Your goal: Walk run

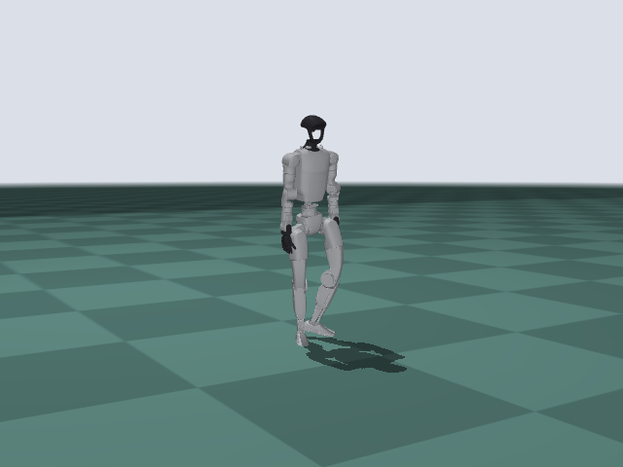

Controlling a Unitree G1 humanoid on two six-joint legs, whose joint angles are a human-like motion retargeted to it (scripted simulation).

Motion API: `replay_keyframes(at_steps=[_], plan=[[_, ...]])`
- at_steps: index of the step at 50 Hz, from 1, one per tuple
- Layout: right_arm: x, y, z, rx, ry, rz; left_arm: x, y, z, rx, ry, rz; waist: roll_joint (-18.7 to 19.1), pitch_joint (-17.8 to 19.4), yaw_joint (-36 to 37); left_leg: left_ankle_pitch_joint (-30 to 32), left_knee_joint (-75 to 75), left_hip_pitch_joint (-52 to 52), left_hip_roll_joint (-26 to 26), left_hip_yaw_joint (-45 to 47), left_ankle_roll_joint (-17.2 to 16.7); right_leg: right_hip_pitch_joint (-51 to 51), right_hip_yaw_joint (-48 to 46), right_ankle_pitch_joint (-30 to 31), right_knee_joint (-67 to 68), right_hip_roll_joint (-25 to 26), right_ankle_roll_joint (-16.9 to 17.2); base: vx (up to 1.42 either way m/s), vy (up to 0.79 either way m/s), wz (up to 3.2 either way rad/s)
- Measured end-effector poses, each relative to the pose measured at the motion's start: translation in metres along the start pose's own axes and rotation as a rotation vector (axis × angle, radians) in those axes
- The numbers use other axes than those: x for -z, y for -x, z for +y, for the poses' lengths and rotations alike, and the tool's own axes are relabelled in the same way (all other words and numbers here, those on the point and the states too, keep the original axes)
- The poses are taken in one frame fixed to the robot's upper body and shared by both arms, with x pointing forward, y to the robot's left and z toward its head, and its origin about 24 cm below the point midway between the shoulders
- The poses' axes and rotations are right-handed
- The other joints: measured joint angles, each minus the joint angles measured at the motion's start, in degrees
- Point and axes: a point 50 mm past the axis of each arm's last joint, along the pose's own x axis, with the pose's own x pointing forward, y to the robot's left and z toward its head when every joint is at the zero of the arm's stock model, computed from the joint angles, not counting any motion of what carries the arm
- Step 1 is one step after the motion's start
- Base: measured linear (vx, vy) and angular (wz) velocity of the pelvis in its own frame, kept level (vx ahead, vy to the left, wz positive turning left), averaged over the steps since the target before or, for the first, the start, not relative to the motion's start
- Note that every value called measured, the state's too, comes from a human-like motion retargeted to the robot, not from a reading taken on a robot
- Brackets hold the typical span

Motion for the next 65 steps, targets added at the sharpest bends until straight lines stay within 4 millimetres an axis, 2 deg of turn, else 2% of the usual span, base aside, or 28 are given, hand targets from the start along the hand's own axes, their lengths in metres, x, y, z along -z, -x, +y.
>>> replay_keyframes(at_steps=[3,8,13,15,19,25,27,31,35,40,44,47,52,55,58,62,65], plan=[[-0.011,0.001,-0.004,0.006,-0.009,-0.028,0.005,0.000,-0.005,0.012,0.009,0.017,-0.65,0.46,1.74,-0.04,1.30,-2.70,-0.57,0.87,-0.76,0.10,-0.71,-0.50,0.33,-0.62,0.10,0.01,-0.07,0.16],[-0.037,0.003,-0.009,0.008,-0.010,-0.105,0.021,0.001,-0.015,0.072,0.041,0.077,0.85,0.73,3.56,0.85,-4.76,-6.44,-1.96,-1.23,-3.00,1.56,-1.76,-1.64,-0.10,1.49,0.39,0.11,-0.03,0.14],[-0.070,0.008,-0.010,-0.025,-0.025,-0.205,0.039,0.003,-0.021,0.125,0.057,0.147,2.06,0.28,4.41,3.99,-10.51,-10.70,-3.00,-2.43,-1.57,3.41,-2.87,-2.98,-0.86,3.58,1.29,0.19,-0.04,0.19],[-0.086,0.011,-0.008,-0.035,-0.020,-0.247,0.043,0.004,-0.020,0.120,0.066,0.160,2.15,0.13,4.52,5.27,-12.15,-12.53,-3.41,-2.79,-2.29,3.94,-2.85,-3.61,-1.02,4.35,1.58,0.31,-0.06,0.12],[-0.112,0.016,-0.001,-0.066,0.033,-0.323,0.045,0.004,-0.017,0.105,0.081,0.154,1.49,0.00,5.27,6.52,-14.77,-16.27,-3.78,-4.41,-4.06,4.98,-1.80,-4.95,-1.19,5.27,2.32,0.30,-0.08,-0.06],[-0.139,0.025,0.010,-0.128,0.183,-0.419,0.032,0.002,-0.008,0.073,0.109,0.107,-1.23,0.13,6.08,6.46,-14.98,-21.18,-3.77,-5.91,-2.25,6.11,0.05,-6.33,-1.23,4.89,3.78,0.39,-0.07,-0.13],[-0.142,0.026,0.014,-0.179,0.211,-0.426,0.027,0.002,-0.008,0.072,0.117,0.092,-1.69,-0.03,6.69,8.54,-13.31,-21.90,-3.63,-7.01,-1.31,6.55,0.47,-6.30,-1.02,4.75,4.92,0.38,-0.02,-0.28],[-0.129,0.022,0.019,-0.231,0.213,-0.384,0.026,0.002,-0.012,0.097,0.118,0.094,-2.82,-0.85,8.02,8.90,-10.18,-21.53,-2.93,-4.49,1.95,7.47,3.17,-4.31,0.55,2.91,8.00,0.57,0.05,-0.54],[-0.100,0.012,0.021,-0.230,0.202,-0.279,0.028,0.002,-0.011,0.114,0.119,0.115,-2.96,-2.46,7.37,5.06,-8.14,-20.29,-2.82,-6.73,2.80,7.67,3.91,3.54,4.61,0.66,10.49,0.60,0.08,-0.67],[-0.061,0.005,0.009,-0.148,0.230,-0.128,0.025,0.001,-0.001,0.074,0.044,0.060,1.60,-3.30,6.44,2.18,-13.73,-10.53,2.17,-4.83,-1.13,3.38,3.55,17.32,20.90,-0.24,6.20,0.61,0.14,-0.82],[-0.036,0.004,-0.011,-0.035,0.264,-0.070,0.020,0.000,0.005,0.026,0.034,0.028,4.21,-2.61,6.35,1.87,-19.04,-1.90,4.97,0.41,-4.98,-4.25,1.74,11.83,38.22,-2.91,1.71,0.44,0.09,-0.92],[-0.020,0.004,-0.017,0.007,0.212,-0.049,0.009,0.000,0.010,0.023,0.073,0.025,4.23,-1.89,4.31,1.87,-22.60,2.69,3.64,2.68,-6.33,-11.28,1.71,8.64,43.24,-3.52,0.79,0.55,0.06,-0.10],[0.014,0.002,-0.008,-0.056,-0.020,0.012,-0.022,0.003,0.028,0.032,0.049,-0.002,3.01,-1.18,-1.16,0.63,-24.54,6.47,-0.21,0.79,-4.72,-19.30,-0.51,6.11,31.48,-1.66,1.29,0.37,-0.04,0.75],[0.029,0.001,0.004,-0.100,-0.149,0.042,-0.055,0.007,0.041,0.006,-0.017,-0.075,1.05,0.03,-3.25,-0.31,-24.96,8.83,-3.45,-1.04,-3.11,-23.59,2.96,5.54,20.67,-0.13,1.61,0.40,-0.11,0.87],[0.039,0.000,0.014,-0.126,-0.189,0.076,-0.090,0.014,0.051,-0.026,-0.079,-0.185,0.53,1.14,-4.17,-1.60,-25.22,11.37,-4.54,-2.21,-2.80,-27.49,6.86,2.46,13.84,1.64,0.13,0.41,-0.11,0.65],[0.043,0.001,0.018,-0.147,-0.152,0.081,-0.125,0.023,0.054,-0.024,-0.136,-0.311,1.31,1.27,-5.27,-3.75,-25.47,13.92,-4.51,-3.20,-3.34,-31.68,7.54,0.97,10.86,2.20,-1.04,0.43,-0.10,0.45],[0.034,0.001,0.017,-0.160,-0.121,0.003,-0.137,0.027,0.053,-0.009,-0.153,-0.360,1.87,0.72,-5.96,-5.77,-24.84,15.21,-4.82,-4.35,-3.08,-32.86,6.72,1.84,12.58,1.54,-2.98,0.58,-0.19,0.26]])
